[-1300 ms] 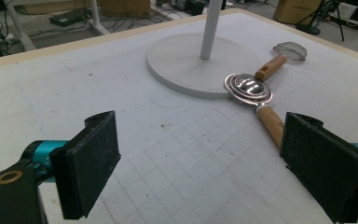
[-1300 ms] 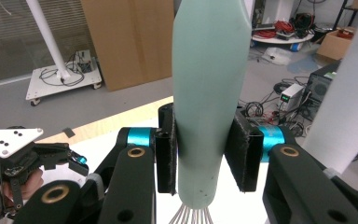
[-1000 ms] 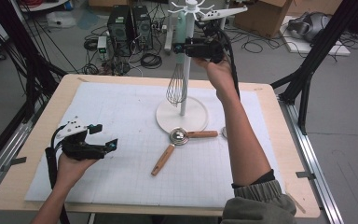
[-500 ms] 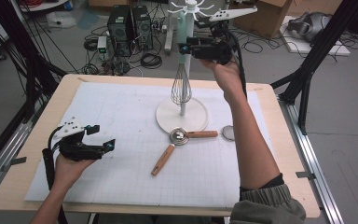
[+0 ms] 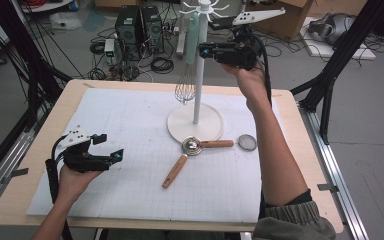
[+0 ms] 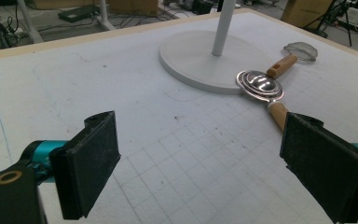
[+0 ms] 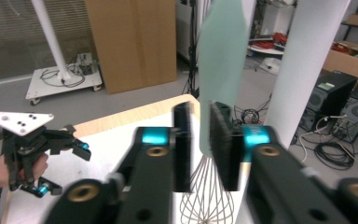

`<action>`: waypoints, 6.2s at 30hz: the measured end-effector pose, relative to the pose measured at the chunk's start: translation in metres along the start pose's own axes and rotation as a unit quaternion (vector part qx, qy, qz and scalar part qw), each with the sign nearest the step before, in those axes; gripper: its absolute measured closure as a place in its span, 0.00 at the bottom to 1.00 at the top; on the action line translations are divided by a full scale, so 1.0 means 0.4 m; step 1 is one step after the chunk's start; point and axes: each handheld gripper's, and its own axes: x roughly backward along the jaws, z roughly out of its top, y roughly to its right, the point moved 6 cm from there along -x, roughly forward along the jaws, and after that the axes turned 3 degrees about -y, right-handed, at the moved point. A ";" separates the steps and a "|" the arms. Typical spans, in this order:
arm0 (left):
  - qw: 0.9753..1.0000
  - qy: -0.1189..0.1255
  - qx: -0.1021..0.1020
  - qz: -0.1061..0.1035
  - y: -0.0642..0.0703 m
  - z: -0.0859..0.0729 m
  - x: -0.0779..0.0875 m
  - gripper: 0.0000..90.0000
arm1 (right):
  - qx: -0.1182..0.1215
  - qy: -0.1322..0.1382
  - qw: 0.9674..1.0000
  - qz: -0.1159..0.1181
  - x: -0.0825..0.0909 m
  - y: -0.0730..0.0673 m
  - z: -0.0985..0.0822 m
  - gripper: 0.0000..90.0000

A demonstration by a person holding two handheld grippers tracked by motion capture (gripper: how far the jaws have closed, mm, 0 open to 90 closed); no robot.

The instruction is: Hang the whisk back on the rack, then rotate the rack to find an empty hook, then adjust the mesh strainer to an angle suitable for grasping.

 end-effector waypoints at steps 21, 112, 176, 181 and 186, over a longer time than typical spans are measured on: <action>1.000 0.004 -0.003 -0.001 0.003 0.006 0.004 0.13 | 0.009 0.026 0.999 -0.043 0.096 0.025 0.082 1.00; 1.000 -0.006 -0.005 -0.011 0.013 -0.003 -0.005 0.13 | -0.032 -0.001 0.999 -0.021 0.042 -0.066 -0.195 0.42; 1.000 -0.009 -0.007 -0.001 0.005 -0.010 -0.002 0.14 | -0.131 -0.247 0.956 -0.093 -0.001 0.145 -0.779 0.99; 1.000 -0.008 -0.007 -0.002 0.004 -0.009 -0.002 0.14 | -0.138 -0.254 0.952 -0.101 -0.007 0.148 -0.793 0.99; 1.000 -0.009 -0.007 -0.001 0.005 -0.009 -0.002 0.14 | -0.137 -0.258 0.951 -0.103 -0.004 0.142 -0.798 0.99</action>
